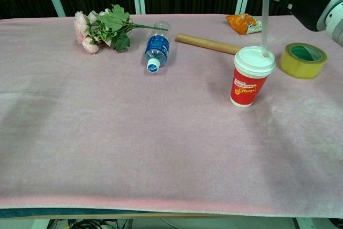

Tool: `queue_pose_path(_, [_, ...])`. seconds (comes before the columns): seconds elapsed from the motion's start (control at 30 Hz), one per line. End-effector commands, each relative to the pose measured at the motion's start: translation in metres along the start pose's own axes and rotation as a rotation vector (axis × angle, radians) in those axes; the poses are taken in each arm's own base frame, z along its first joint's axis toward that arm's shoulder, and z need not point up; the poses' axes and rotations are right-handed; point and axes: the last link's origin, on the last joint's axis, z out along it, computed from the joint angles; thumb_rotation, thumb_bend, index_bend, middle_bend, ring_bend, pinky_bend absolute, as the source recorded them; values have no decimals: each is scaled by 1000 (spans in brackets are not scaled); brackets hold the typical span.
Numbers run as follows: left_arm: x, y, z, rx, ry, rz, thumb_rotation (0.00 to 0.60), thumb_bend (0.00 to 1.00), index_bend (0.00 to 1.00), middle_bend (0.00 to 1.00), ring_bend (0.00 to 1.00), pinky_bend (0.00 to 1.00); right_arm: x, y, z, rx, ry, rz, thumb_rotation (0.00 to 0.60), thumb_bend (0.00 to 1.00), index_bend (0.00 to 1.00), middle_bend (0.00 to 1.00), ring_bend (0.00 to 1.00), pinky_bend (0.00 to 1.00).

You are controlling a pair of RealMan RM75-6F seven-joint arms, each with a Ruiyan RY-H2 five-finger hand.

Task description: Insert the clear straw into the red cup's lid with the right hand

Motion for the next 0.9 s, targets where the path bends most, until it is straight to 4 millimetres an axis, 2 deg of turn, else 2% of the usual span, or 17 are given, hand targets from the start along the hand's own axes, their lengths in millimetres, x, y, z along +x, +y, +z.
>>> queue_pose_path(0.03, [0, 0, 0, -1, -1, 0, 600, 621, 96, 41, 0, 0, 0, 1, 0, -3, -1, 1, 600, 367, 594, 50, 14, 175])
queue_pose_path(0.9, [0, 1, -1, -2, 3, 2, 600, 621, 96, 41, 0, 0, 1, 0, 1, -1, 0, -5, 600, 368, 597, 50, 15, 175])
